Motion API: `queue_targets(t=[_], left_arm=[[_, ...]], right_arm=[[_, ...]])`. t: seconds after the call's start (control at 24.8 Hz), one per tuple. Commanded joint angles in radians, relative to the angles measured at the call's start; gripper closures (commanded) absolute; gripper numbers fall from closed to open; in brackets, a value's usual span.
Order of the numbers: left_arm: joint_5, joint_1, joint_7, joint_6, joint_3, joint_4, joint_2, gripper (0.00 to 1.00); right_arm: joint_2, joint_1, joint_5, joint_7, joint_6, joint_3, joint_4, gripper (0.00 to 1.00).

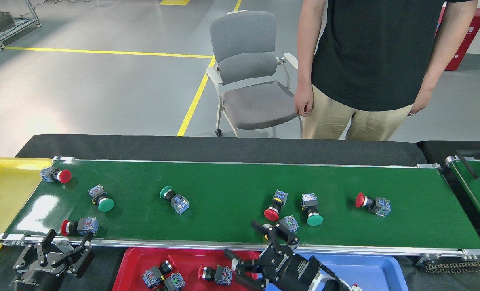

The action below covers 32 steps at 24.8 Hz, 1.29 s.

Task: Pick switch part from conveyor to tray

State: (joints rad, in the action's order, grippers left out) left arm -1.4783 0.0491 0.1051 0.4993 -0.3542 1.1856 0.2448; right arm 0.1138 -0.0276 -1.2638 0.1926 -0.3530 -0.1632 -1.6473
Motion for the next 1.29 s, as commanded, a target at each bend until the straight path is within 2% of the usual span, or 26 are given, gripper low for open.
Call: queue_targets(t=[0.0,0.08,0.16,0.24,0.28,0.4,0.44,0.48,0.6,0.72,0.8,0.85,0.93,1.01,1.05,1.09,1.25], left_arm=[[-0.002,0.021,-0.001,-0.002,-0.002,-0.012,0.014,0.00],[-0.002,0.038,-0.001,-0.002,-0.002,-0.040,0.016,0.00],[-0.002,0.057,-0.001,-0.005,-0.002,-0.069,0.021,0.00],[-0.002,0.075,-0.001,-0.021,0.000,-0.081,0.027,0.03],[-0.002,0.078,-0.001,-0.021,0.000,-0.081,0.027,0.14],[0.003,0.071,0.010,-0.007,0.008,-0.080,0.030,0.60],[0.004,0.064,0.012,-0.005,0.012,-0.077,0.030,0.69],[0.004,0.054,0.013,0.008,0.018,-0.072,0.030,0.75],[0.006,0.025,0.015,0.074,0.021,-0.006,0.019,0.81],[0.007,-0.057,0.013,0.153,0.026,0.152,-0.001,0.80],[0.010,-0.140,0.013,0.217,0.040,0.270,-0.033,0.69],[0.010,-0.193,0.013,0.257,0.051,0.336,-0.056,0.56],[0.007,-0.288,0.012,0.286,0.083,0.442,-0.085,0.24],[0.007,-0.362,0.012,0.286,0.144,0.523,-0.101,0.16],[0.006,-0.383,0.012,0.286,0.161,0.540,-0.110,0.05],[0.007,-0.402,0.012,0.286,0.178,0.552,-0.125,0.00],[0.006,-0.413,0.013,0.286,0.192,0.552,-0.159,0.00]], right_arm=[[-0.029,-0.014,-0.035,-0.061,0.223,0.007,-0.022,0.00],[-0.086,0.001,-0.071,-0.127,0.368,0.008,-0.037,0.00],[-0.131,0.048,-0.074,-0.177,0.503,0.008,-0.048,0.00],[-0.143,0.121,-0.074,-0.206,0.525,0.008,-0.058,0.00],[-0.143,0.162,-0.074,-0.216,0.525,0.008,-0.077,0.00],[-0.143,0.273,-0.074,-0.234,0.520,0.008,-0.123,0.00],[-0.143,0.278,-0.074,-0.243,0.520,0.008,-0.123,0.00],[-0.143,0.281,-0.074,-0.254,0.522,0.008,-0.123,0.00],[-0.143,0.281,-0.074,-0.256,0.522,0.013,-0.123,0.00],[-0.143,0.235,-0.081,-0.237,0.522,0.001,-0.120,0.00],[-0.135,0.158,-0.083,-0.203,0.528,-0.050,-0.092,0.00],[-0.131,0.109,-0.088,-0.182,0.534,-0.088,-0.062,0.00],[-0.128,0.024,-0.091,-0.171,0.534,-0.136,0.004,0.00],[-0.111,-0.046,-0.092,-0.167,0.533,-0.203,0.101,0.00],[-0.108,-0.069,-0.092,-0.165,0.533,-0.226,0.133,0.00],[-0.106,-0.097,-0.089,-0.165,0.533,-0.248,0.167,0.00],[-0.037,-0.175,-0.091,-0.165,0.528,-0.288,0.297,0.00]])
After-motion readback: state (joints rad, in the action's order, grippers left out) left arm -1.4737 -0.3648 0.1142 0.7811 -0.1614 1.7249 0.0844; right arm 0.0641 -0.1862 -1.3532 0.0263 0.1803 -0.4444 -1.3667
